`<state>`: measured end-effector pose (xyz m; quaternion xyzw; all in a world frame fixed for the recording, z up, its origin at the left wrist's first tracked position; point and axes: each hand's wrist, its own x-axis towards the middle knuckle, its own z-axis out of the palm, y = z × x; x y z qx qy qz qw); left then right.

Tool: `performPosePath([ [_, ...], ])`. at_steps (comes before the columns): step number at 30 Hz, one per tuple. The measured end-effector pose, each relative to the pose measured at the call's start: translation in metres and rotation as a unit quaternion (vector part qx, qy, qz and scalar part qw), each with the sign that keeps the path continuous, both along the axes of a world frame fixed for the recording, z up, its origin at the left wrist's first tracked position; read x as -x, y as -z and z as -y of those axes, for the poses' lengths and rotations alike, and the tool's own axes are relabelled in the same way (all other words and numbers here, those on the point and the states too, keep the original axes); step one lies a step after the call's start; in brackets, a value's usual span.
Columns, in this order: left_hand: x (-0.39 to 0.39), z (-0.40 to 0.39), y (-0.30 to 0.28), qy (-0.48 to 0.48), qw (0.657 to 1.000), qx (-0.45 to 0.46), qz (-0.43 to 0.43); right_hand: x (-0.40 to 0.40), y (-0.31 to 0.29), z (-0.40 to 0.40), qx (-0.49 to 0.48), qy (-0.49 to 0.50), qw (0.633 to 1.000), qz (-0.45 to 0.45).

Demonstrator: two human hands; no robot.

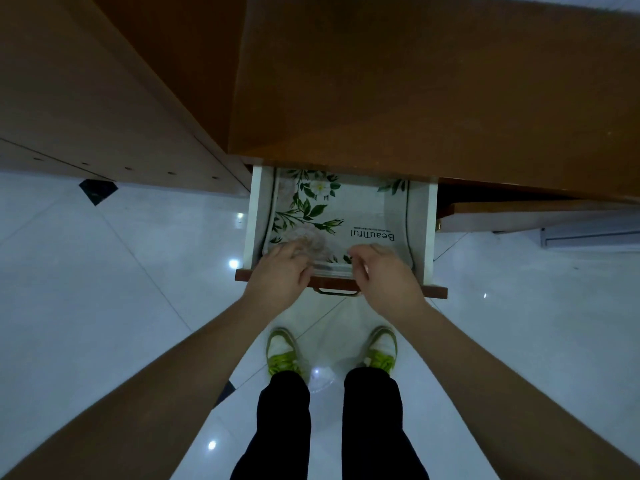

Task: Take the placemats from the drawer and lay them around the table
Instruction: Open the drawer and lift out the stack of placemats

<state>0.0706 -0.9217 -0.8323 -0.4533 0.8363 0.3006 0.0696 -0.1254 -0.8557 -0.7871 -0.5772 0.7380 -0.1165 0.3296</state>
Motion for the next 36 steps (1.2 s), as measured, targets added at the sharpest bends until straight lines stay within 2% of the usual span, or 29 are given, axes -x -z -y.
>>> performPosePath([
  [3, 0.008, 0.016, 0.011, 0.006, 0.998, -0.055, 0.007, 0.002, 0.023, 0.02, -0.079, -0.054, 0.995, -0.022],
  [6, 0.019, 0.036, 0.019, 0.034, 0.991, -0.11, 0.066, 0.005, 0.042, 0.033, -0.154, -0.109, 0.981, -0.051],
  [9, 0.025, 0.047, 0.024, 0.097, 0.979, -0.133, 0.124, 0.01, 0.052, 0.041, -0.203, -0.158, 0.963, -0.082],
  [13, 0.023, 0.055, 0.028, 0.148, 0.968, -0.137, 0.152, 0.017, 0.058, 0.041, -0.255, -0.188, 0.944, -0.093],
  [19, 0.025, 0.064, 0.025, 0.238, 0.945, -0.11, 0.196, 0.026, 0.063, 0.04, -0.278, -0.201, 0.935, -0.092],
  [24, 0.029, 0.062, 0.033, 0.285, 0.922, -0.127, 0.227, 0.027, 0.066, 0.038, -0.273, -0.21, 0.933, -0.108],
  [29, 0.025, 0.066, 0.027, 0.355, 0.915, -0.061, 0.181, 0.026, 0.065, 0.037, -0.269, -0.202, 0.936, -0.103],
  [36, 0.02, 0.063, 0.027, 0.377, 0.911, 0.009, 0.168, 0.025, 0.067, 0.036, -0.266, -0.201, 0.937, -0.105],
])
